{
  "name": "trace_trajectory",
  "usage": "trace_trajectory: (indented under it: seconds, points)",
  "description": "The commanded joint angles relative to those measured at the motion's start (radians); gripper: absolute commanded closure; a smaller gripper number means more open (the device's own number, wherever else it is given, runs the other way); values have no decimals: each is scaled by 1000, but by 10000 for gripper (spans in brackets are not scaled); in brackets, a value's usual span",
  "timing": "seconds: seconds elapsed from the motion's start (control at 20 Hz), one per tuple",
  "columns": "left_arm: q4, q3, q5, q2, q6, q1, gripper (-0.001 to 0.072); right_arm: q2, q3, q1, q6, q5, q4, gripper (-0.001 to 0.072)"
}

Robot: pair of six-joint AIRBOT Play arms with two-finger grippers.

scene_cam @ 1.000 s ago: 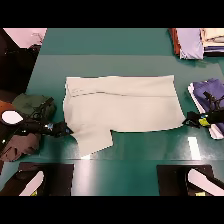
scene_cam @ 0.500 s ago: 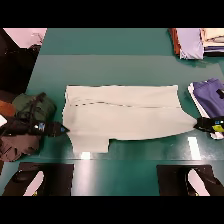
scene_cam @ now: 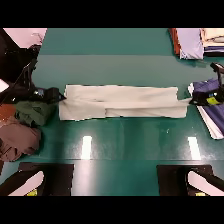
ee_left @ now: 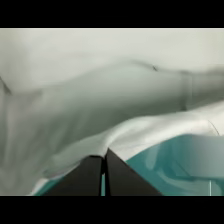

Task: Fold the shirts.

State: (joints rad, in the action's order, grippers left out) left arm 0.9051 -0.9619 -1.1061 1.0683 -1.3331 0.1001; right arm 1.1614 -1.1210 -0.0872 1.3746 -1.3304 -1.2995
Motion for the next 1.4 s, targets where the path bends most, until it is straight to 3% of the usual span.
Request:
trace_trajectory:
  seconds: [0.0,0.15,0.35,0.4,0.45,0.5,0.55,0.75,0.8,0.9,1.0,1.15,1.35]
  points:
    - [0,-116,82,192,15,1,679,171,-121,19,15,22,34,697]
    - [-50,-187,114,303,79,1,679,288,-198,11,15,30,124,696]
    - [-75,-234,211,365,84,1,677,427,-308,11,15,82,218,695]
    - [-80,-234,234,367,84,1,605,456,-336,11,16,98,261,691]
    - [-91,-234,242,369,84,1,377,481,-360,10,15,111,311,643]
    - [-100,-234,242,370,84,1,235,503,-384,2,15,129,364,374]
    - [-106,-234,239,369,84,1,240,521,-407,-5,14,131,413,213]
    - [-109,-263,130,367,85,1,242,526,-446,-63,-64,-3,434,212]
    - [-109,-263,89,367,85,1,294,522,-443,-89,-87,-60,434,212]
    - [-109,-263,27,367,89,1,683,516,-410,-150,-106,-140,434,212]
    - [-109,-263,2,367,95,1,678,515,-346,-208,-114,-174,434,212]
    - [-109,-262,-23,367,93,-13,679,515,-224,-270,-166,-125,436,134]
    - [-100,-262,0,368,91,-108,679,562,-168,-280,-233,-88,449,144]
